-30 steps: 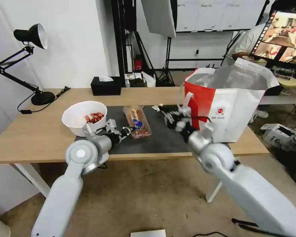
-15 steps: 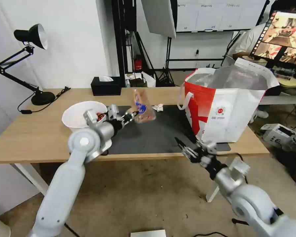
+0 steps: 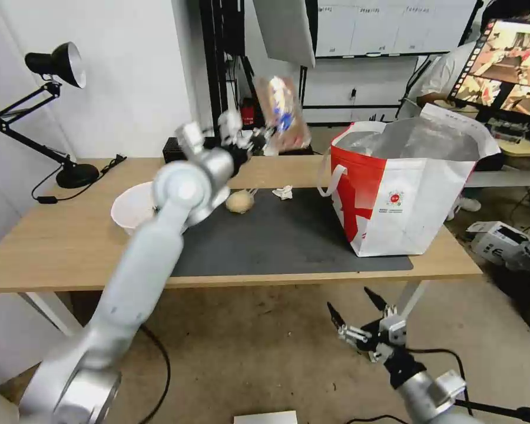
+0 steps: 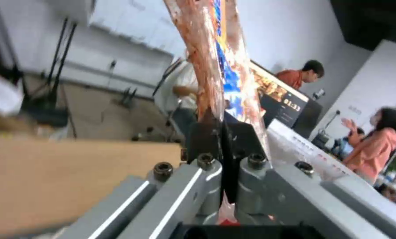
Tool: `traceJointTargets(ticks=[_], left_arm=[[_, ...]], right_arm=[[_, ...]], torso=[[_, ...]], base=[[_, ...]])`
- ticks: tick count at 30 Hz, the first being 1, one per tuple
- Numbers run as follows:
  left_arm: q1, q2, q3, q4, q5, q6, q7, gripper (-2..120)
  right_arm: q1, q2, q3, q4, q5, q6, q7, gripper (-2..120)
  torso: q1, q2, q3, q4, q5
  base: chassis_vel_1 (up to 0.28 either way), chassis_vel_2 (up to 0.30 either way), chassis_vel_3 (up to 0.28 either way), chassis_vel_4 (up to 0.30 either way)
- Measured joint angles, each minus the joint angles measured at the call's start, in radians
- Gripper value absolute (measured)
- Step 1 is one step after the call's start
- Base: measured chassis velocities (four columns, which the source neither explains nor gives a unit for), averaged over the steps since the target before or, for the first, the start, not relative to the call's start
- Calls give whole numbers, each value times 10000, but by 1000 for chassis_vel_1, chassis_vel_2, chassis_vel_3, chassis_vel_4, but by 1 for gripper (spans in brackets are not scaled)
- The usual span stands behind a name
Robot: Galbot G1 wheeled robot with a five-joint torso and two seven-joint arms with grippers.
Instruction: Pick up the trash from the table and place it into the takeout bag.
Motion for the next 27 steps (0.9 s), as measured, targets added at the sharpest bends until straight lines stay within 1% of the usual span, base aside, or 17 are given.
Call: traceJointTargets(ticks=[1,3,4,5,6,7,8,10,11,13,14,15,18,27], left_arm=[[0,0,0,0,0,0,0,0],[-517,-424,807,709,989,-555,297,0],[-517,-424,807,709,989,-555,297,0],[-841,-790,1463,1378,1989,-1004,464,0],[-948,-920,1681,1623,2324,-1164,527,0],[-948,-920,1681,1623,2324,-1164,527,0],[-1322,-1420,2323,2434,3382,-1549,714,0],[-1584,-1902,2710,3138,4231,-1707,1040,0],[-1584,-1902,2710,3138,4231,-1707,1040,0],[-1715,-2205,2929,3566,4800,-1741,1331,0],[-1742,-2302,3024,3688,5038,-1741,1515,0],[-1742,-2302,3024,3688,5038,-1741,1515,0],[-1743,-2349,3159,3769,5241,-1652,1904,0],[-1687,-2239,3288,3743,5186,-1573,2034,0]], right_arm=[[0,0,0,0,0,0,0,100],[-49,164,-20,-107,-126,57,1,100],[-49,164,-20,-107,-126,57,1,100],[-125,249,-33,-138,-210,79,1,100],[-157,279,-41,-143,-244,84,-2,100],[-157,279,-41,-143,-244,84,-2,100],[-237,384,-62,-173,-363,126,-17,100],[-301,453,-64,-193,-444,182,-26,100],[-301,453,-64,-193,-444,182,-26,100],[-370,468,-37,-176,-481,199,-27,100],[-406,468,-21,-144,-492,204,-28,100],[-406,468,-21,-144,-492,204,-28,100],[-478,465,21,-58,-494,208,-28,100],[-481,433,-6,-60,-489,202,-23,100]], torso=[[0,0,0,0,0],[0,1,-1,0,2],[0,1,-1,0,2],[0,1,0,-2,1],[0,0,0,-3,1],[0,0,0,-3,1],[1,0,0,-3,2],[0,0,0,-3,2],[0,0,0,-3,2],[0,0,0,-4,2],[1,0,0,-3,2],[1,0,0,-3,2],[0,0,0,1,0],[0,0,0,1,-1]], base=[[0,0,0,0],[0,0,0,0],[0,0,0,0],[0,0,0,0],[0,0,0,0],[0,0,0,0],[0,0,0,0],[0,0,0,0],[0,0,0,0],[0,0,0,0],[0,0,0,0],[0,0,0,0],[0,0,0,0],[0,0,0,0]])
